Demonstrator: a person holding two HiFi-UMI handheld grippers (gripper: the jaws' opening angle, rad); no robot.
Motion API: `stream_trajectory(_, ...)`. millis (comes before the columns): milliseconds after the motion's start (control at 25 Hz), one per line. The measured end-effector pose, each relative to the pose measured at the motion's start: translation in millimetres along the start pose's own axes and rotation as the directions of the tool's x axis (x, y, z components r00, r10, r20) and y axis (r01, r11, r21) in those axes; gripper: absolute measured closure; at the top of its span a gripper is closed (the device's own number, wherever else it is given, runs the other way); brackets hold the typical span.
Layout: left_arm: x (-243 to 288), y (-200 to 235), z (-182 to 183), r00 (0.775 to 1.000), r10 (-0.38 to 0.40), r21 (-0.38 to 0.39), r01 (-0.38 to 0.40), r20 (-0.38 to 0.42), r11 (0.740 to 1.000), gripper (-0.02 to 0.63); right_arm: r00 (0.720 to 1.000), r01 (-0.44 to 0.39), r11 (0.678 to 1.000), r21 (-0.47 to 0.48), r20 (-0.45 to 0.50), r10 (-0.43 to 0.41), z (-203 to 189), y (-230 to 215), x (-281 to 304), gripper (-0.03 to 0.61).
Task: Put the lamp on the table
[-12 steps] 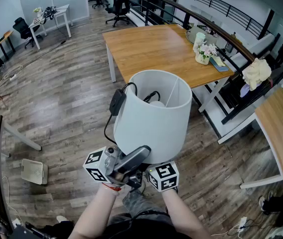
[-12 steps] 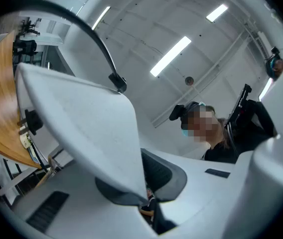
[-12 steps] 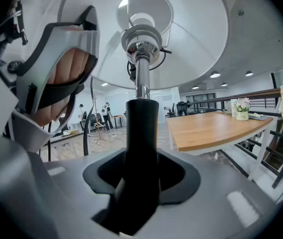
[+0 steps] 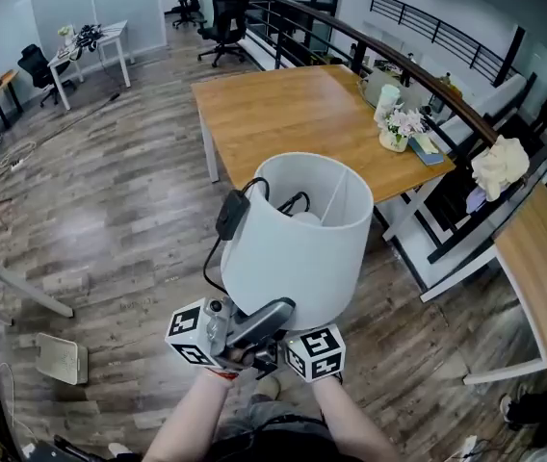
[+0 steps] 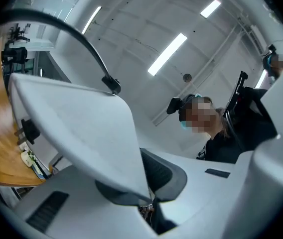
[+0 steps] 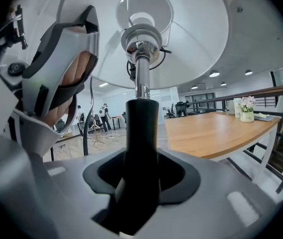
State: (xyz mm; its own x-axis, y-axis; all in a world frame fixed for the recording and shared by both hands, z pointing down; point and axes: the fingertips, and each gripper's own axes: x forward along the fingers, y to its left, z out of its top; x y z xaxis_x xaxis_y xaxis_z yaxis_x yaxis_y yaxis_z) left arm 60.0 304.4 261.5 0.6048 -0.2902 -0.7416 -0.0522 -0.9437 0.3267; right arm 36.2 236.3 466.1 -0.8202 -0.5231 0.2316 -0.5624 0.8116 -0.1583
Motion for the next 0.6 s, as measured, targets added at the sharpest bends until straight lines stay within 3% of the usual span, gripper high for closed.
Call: stream_trajectory(600,19,57,25,0.999,-0.052,-0.003,0.052,-0.007,0.999,0.612,0.999,0.048,0.999,0.002,0.025,-0.049,30,-50,39,0.391)
